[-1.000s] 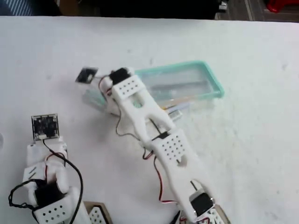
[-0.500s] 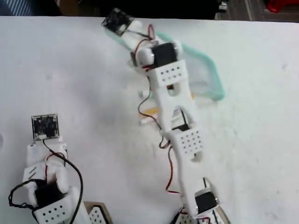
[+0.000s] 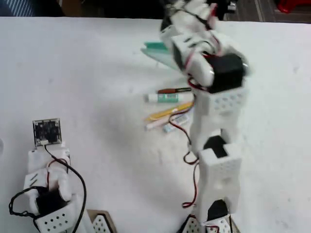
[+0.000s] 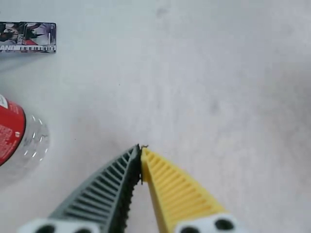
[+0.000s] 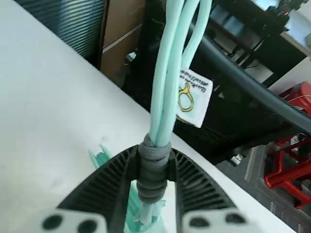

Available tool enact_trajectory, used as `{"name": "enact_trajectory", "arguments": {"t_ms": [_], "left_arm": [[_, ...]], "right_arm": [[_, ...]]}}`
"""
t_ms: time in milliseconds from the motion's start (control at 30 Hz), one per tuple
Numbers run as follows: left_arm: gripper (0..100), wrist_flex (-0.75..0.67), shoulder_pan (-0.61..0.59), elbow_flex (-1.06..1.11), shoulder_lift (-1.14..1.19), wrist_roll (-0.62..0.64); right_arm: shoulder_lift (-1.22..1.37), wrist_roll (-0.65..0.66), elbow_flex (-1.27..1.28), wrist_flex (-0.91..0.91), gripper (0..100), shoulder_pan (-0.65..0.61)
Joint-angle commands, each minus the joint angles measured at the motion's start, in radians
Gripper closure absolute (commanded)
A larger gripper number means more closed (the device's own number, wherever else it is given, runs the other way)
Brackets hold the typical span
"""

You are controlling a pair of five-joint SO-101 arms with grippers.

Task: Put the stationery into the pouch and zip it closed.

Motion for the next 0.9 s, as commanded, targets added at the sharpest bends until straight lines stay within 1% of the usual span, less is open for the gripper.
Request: {"name": "enact_trajectory", "arguments": {"t_ms": [0, 167, 367, 467, 600, 767, 800, 867], "left_arm": [[98, -0.025, 0.013, -0.017, -0.01, 0.008], [98, -0.025, 0.013, -0.017, -0.01, 0.008], [98, -0.026, 0.013, -0.009, -0.01, 0.008], [98, -0.051, 0.025, 0.006, -0.01, 0.008], [98, -0.054, 0.05, 0.014, -0.01, 0.008], [98, -0.051, 0.051, 0.012, -0.01, 0.014], [98, -0.052, 0.054, 0.006, -0.01, 0.014], [98, -0.048, 0.097, -0.035, -0.01, 0.009]], "right_arm": [[-0.11, -0.009, -0.034, 0.015, 98.2, 0.061], [-0.183, -0.009, -0.034, 0.012, 98.2, 0.099], [-0.306, -0.011, -0.032, -0.019, 98.2, 0.09], [-0.351, -0.011, -0.032, -0.01, 98.2, 0.079], [-0.38, -0.009, -0.032, 0.019, 98.2, 0.076], [-0.387, -0.009, -0.032, 0.022, 98.2, 0.076], [-0.387, -0.012, -0.032, 0.025, 98.2, 0.076], [-0.387, -0.066, -0.032, 0.025, 98.2, 0.077]]}}
